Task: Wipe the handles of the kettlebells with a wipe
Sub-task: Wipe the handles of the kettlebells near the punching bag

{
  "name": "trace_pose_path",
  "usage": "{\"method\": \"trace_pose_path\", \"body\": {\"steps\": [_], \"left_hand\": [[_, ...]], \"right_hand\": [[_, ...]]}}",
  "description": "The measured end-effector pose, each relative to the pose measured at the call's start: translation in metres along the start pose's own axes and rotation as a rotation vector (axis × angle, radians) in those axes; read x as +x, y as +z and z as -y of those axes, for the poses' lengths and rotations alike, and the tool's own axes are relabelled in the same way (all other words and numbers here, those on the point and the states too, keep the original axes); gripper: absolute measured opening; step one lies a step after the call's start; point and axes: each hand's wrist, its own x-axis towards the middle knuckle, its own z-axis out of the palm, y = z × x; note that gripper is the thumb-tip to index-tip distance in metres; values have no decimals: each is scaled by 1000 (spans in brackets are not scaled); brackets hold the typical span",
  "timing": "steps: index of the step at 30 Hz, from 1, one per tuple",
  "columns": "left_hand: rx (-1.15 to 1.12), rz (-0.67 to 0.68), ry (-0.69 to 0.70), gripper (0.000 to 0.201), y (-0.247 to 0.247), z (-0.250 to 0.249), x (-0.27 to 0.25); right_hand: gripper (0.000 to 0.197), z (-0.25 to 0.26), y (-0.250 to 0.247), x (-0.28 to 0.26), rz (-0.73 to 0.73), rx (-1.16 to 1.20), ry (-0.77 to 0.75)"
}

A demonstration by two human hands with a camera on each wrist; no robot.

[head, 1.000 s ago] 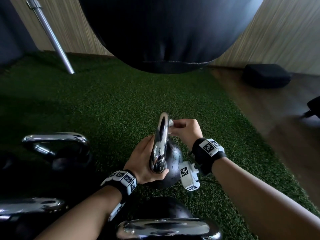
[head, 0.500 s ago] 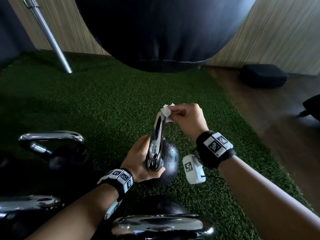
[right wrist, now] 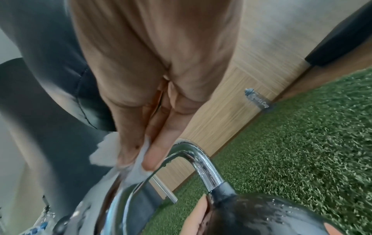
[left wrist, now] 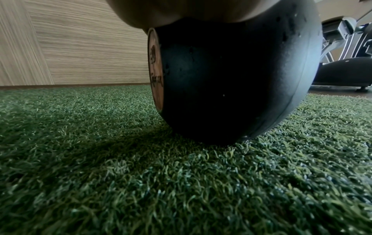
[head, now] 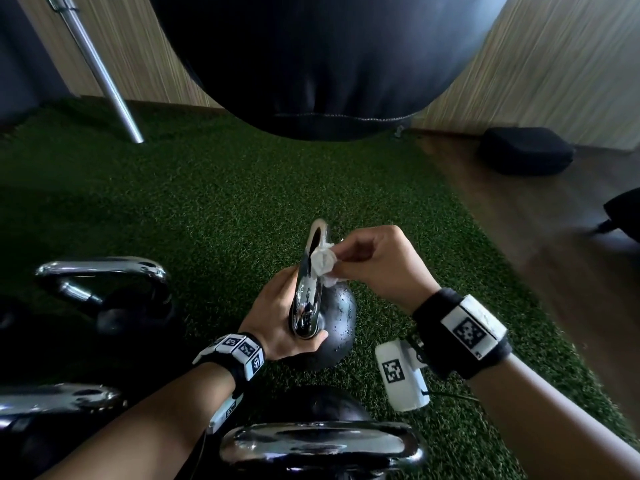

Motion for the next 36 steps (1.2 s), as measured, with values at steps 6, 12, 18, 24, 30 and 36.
{"method": "trace_pose_path", "body": {"steps": [6, 12, 18, 24, 30, 36], "left_hand": [[-78, 32, -150, 101, 5, 8, -4], [-82, 24, -144, 99, 6, 8, -4], [-133, 7, -67, 87, -1, -4, 1], [-159, 81, -112, 104, 7, 15, -2], [-111, 64, -114, 104, 9, 17, -3], [-140, 4, -58, 93, 3, 4, 0]], "right_hand": [[23, -4, 5, -16, 234, -64, 30], [19, -12, 7, -13, 287, -121, 40], [19, -38, 22, -11, 290, -341, 19], [21, -34, 15, -3, 244, -272, 44], [8, -29, 23, 22, 381, -400, 128], [23, -34, 24, 15, 474, -205, 124]]}}
